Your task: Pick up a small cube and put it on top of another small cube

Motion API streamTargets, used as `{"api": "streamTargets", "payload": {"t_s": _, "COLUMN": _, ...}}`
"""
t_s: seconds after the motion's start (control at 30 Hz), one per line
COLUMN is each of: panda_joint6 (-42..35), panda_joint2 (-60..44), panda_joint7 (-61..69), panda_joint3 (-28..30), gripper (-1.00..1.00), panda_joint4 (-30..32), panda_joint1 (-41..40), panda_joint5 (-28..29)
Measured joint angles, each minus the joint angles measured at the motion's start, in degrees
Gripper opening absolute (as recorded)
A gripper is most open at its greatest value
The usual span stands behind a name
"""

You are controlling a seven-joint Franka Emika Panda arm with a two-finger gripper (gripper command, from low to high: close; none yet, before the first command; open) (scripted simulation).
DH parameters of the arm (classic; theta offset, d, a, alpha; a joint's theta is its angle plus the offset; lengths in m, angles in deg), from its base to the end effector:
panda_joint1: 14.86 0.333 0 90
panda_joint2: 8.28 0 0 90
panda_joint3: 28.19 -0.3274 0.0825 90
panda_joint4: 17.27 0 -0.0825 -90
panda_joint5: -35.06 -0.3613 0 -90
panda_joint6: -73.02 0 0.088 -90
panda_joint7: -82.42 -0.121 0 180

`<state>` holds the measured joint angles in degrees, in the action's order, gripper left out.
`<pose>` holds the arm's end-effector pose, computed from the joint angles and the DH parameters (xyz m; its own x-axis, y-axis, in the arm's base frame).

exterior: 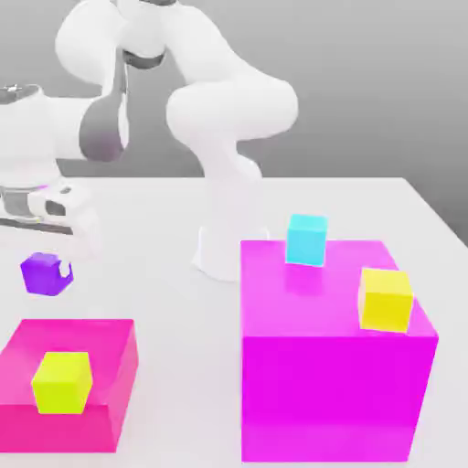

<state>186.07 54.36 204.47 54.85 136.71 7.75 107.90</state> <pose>0.1953 -0.3058 0.2663 -0.4589 0.8878 -0.0358 0.8881 0.4595 0.0102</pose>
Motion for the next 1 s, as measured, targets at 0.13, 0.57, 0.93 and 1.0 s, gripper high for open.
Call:
{"api": "streamTargets", "payload": {"t_s": 0.13, "panda_joint6": -3.78, "panda_joint2": 1.27, "panda_joint7": -5.19, "panda_joint3": -9.64, "gripper": -1.0, "panda_joint4": 0.12, "panda_joint1": -1.36, "panda_joint5": -6.76}}
{"api": "streamTargets", "payload": {"t_s": 0.57, "panda_joint6": -11.5, "panda_joint2": 0.21, "panda_joint7": -29.9, "panda_joint3": -36.45, "gripper": -1.0, "panda_joint4": -1.34, "panda_joint1": 6.86, "panda_joint5": -28.3}}
{"api": "streamTargets", "payload": {"t_s": 0.93, "panda_joint6": -9.02, "panda_joint2": -10.62, "panda_joint7": -54.78, "panda_joint3": -52.29, "gripper": -1.0, "panda_joint4": -2.66, "panda_joint1": 21.01, "panda_joint5": -46.36}}
{"api": "streamTargets", "payload": {"t_s": 1.0, "panda_joint6": -7.67, "panda_joint2": -13.39, "panda_joint7": -59.16, "panda_joint3": -54.51, "gripper": -1.0, "panda_joint4": -2.73, "panda_joint1": 23.75, "panda_joint5": -49.7}}
